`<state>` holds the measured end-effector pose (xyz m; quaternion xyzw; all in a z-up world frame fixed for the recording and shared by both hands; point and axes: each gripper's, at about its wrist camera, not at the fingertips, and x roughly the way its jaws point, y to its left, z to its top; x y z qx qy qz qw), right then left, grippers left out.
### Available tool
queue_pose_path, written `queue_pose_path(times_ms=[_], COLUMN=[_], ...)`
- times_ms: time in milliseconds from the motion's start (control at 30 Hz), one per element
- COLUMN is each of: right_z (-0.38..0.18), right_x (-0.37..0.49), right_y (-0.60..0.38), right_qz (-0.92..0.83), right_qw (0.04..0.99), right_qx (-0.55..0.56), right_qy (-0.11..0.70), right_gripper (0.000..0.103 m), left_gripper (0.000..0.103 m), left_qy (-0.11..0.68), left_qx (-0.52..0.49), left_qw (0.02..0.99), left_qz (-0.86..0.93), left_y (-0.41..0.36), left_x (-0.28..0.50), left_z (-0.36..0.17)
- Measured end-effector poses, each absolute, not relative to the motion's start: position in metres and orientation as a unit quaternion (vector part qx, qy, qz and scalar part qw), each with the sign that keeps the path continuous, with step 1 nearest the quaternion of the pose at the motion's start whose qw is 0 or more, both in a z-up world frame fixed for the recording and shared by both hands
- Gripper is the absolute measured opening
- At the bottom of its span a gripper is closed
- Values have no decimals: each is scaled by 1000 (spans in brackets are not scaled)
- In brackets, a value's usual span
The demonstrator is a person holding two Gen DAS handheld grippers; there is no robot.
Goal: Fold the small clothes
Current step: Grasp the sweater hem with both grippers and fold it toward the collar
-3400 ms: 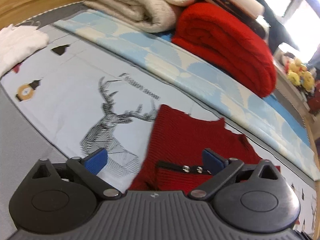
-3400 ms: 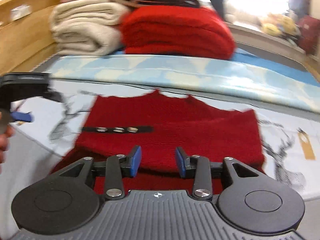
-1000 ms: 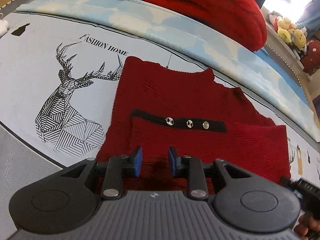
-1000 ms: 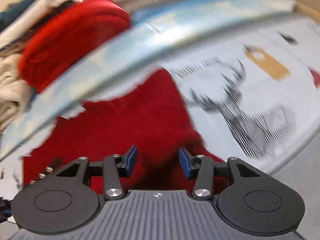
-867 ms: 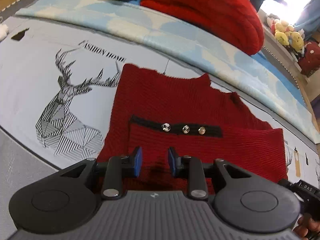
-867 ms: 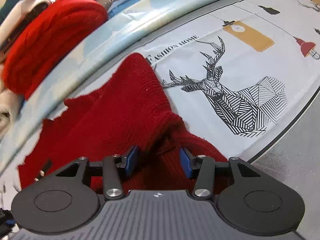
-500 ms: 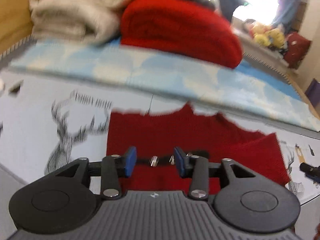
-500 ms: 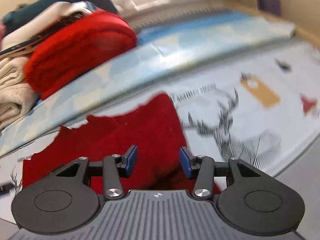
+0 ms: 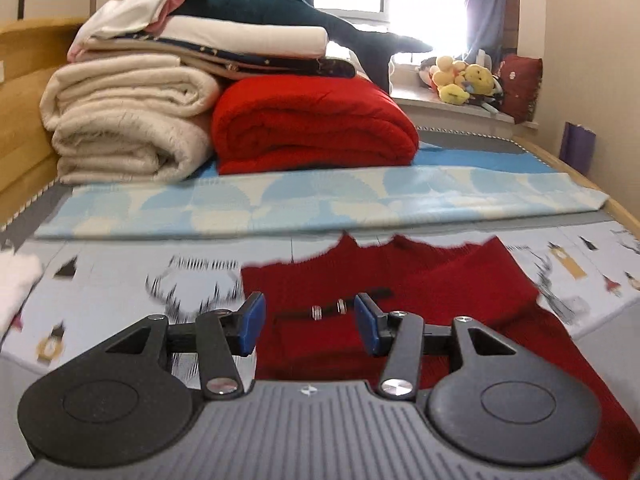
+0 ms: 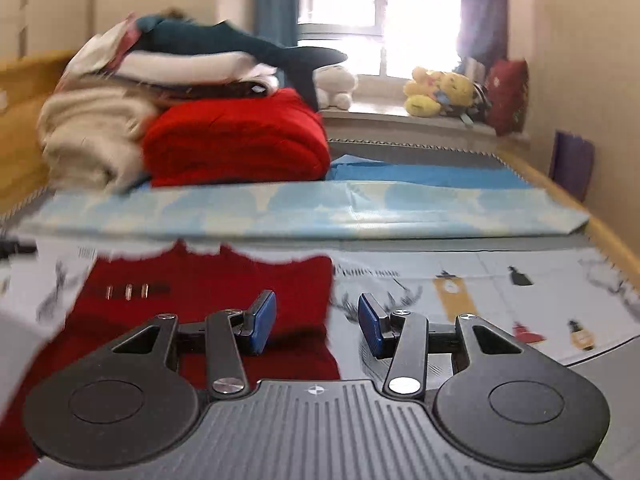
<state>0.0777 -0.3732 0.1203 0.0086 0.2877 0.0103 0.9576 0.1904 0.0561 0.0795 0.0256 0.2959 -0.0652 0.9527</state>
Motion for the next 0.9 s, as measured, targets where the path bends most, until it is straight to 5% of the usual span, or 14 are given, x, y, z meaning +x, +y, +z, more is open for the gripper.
queue_pose_path(times_ms=[300, 667, 900], right_z=[90, 46, 21], right_x=[-16, -32, -30], right_y=[-396, -396, -388], right_qz=[-16, -14, -21], right_qw=[937, 895, 864], right_qx=[86, 118, 89], right_qy=[338, 429, 495], right_gripper=[48, 48, 48], left_gripper=[42, 41, 42], left_qy=[332, 459, 527], left_qx=[36, -121, -120], left_qw=[940, 880, 841], left_qz=[-65, -30, -25], left_y=[106, 164, 169], left_x=[45, 27, 22], left_z=[61, 4, -23])
